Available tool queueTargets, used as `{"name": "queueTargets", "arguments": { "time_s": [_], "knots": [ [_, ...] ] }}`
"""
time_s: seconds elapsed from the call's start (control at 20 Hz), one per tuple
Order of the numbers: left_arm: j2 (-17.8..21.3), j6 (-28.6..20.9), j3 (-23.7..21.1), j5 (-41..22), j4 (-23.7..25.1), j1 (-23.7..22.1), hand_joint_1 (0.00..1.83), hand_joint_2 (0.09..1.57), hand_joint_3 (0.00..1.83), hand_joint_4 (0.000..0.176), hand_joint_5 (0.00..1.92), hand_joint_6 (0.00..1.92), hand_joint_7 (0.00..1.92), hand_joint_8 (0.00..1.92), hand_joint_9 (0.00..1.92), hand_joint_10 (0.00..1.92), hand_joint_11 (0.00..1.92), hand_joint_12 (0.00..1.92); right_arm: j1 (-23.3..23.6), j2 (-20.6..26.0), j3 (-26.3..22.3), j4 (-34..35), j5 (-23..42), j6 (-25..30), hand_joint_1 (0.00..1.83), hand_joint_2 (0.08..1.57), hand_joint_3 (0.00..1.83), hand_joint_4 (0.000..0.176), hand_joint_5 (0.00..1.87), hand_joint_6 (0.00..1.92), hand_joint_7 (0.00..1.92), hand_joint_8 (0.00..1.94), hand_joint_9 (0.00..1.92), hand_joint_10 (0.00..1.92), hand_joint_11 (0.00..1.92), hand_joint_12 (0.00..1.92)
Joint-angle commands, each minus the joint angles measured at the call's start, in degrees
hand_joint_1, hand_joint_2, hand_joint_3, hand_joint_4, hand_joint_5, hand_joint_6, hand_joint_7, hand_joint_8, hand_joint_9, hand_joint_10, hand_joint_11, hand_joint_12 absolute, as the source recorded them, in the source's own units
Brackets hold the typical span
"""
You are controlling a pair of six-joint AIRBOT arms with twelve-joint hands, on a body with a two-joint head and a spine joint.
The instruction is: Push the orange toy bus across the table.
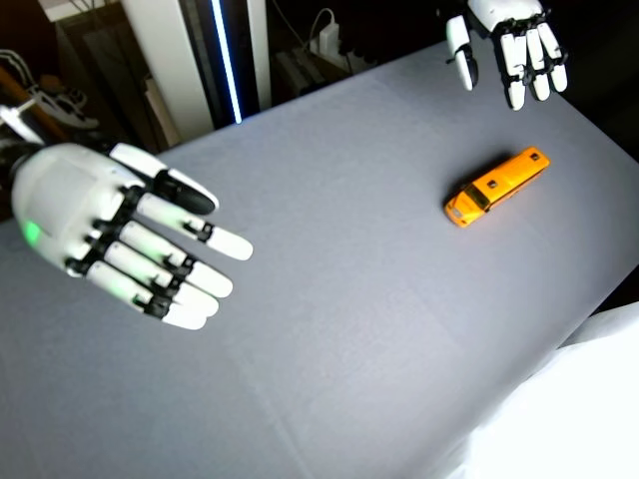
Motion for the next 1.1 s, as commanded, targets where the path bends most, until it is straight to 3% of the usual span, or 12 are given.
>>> {"name": "queueTargets", "arguments": {
  "time_s": [0.0,0.15,0.2,0.3,0.4,0.5,0.55,0.75,0.9,1.05],
  "knots": [
    [-0.2,-0.2,0.1,-6.5,1.4,-0.2,0.15,1.4,0.01,0.04,0.15,0.0,0.14,0.0,0.1,0.01,0.0,0.04,0.1,0.2,0.2,0.9,7.0,0.3,0.58,1.55,0.02,0.0,0.09,0.0,0.04,0.0,0.0,0.0,0.0,0.0],
    [-0.2,-0.4,0.3,-6.7,0.0,0.3,0.21,1.3,0.0,0.06,0.18,0.0,0.15,0.0,0.14,0.0,0.06,0.1,-0.1,0.2,0.2,0.9,7.0,0.3,0.5,1.57,0.02,0.0,0.06,0.0,0.0,0.0,0.0,0.0,0.0,0.0],
    [-0.2,-0.4,0.6,-6.5,-0.7,0.4,0.27,1.27,0.01,0.056,0.18,0.0,0.15,0.0,0.16,0.0,0.01,0.26,-0.2,0.1,0.2,0.9,7.0,0.3,0.51,1.57,0.04,0.0,0.06,0.0,0.0,0.0,0.0,0.0,0.0,0.0],
    [-0.3,-0.4,1.3,-5.4,-2.1,0.6,0.52,1.19,0.0,0.005,0.16,0.0,0.16,0.0,0.2,0.01,0.0,0.38,-0.2,-0.1,0.2,0.9,7.0,0.3,0.57,1.57,0.03,0.0,0.07,0.0,0.01,0.0,0.0,0.0,0.0,0.0],
    [-0.3,-0.3,2.2,-3.0,-3.4,0.6,0.58,1.13,0.0,0.0,0.15,0.0,0.13,0.0,0.18,0.0,0.0,0.29,-0.2,-0.3,0.2,0.9,7.0,0.3,0.59,1.57,0.02,0.0,0.08,0.0,0.02,0.0,0.0,0.0,0.0,0.0],
    [-0.3,0.4,3.3,-0.2,-5.4,0.8,0.61,1.1,0.0,0.0,0.14,0.0,0.1,0.0,0.14,0.0,0.0,0.02,-0.3,-0.4,0.2,0.9,7.0,0.3,0.65,1.57,0.02,0.0,0.09,0.0,0.03,0.0,0.0,0.0,0.0,0.0],
    [-0.5,1.9,3.9,1.7,-7.3,0.8,0.63,1.1,0.0,0.0,0.13,0.0,0.1,0.0,0.11,0.0,0.0,0.0,-0.3,-0.4,0.2,0.9,7.0,0.3,0.65,1.57,0.01,0.0,0.09,0.0,0.04,0.01,0.0,0.0,0.0,0.0],
    [-1.1,7.2,5.3,5.6,-12.6,0.8,0.63,1.1,0.0,0.0,0.15,0.01,0.09,0.0,0.07,0.0,0.01,0.0,-0.3,-0.6,0.3,0.9,6.6,0.3,0.67,1.57,0.0,0.0,0.09,0.0,0.03,0.0,0.0,0.0,0.0,0.0],
    [-1.1,7.4,6.4,6.1,-15.5,0.9,0.61,1.13,0.01,0.0,0.13,0.0,0.06,0.0,0.05,0.0,0.0,0.0,-0.4,-0.8,0.3,0.9,6.5,0.3,0.7,1.57,0.01,0.0,0.1,0.0,0.03,0.0,0.0,0.0,0.0,0.0],
    [-1.0,7.5,7.4,7.0,-17.1,1.0,0.43,1.14,0.01,0.0,0.12,0.0,0.04,0.0,0.03,0.0,0.0,0.0,-0.7,-0.9,0.3,0.9,6.3,0.3,0.66,1.56,0.0,0.0,0.11,0.0,0.04,0.01,0.0,0.0,0.0,0.0]
  ]
}}
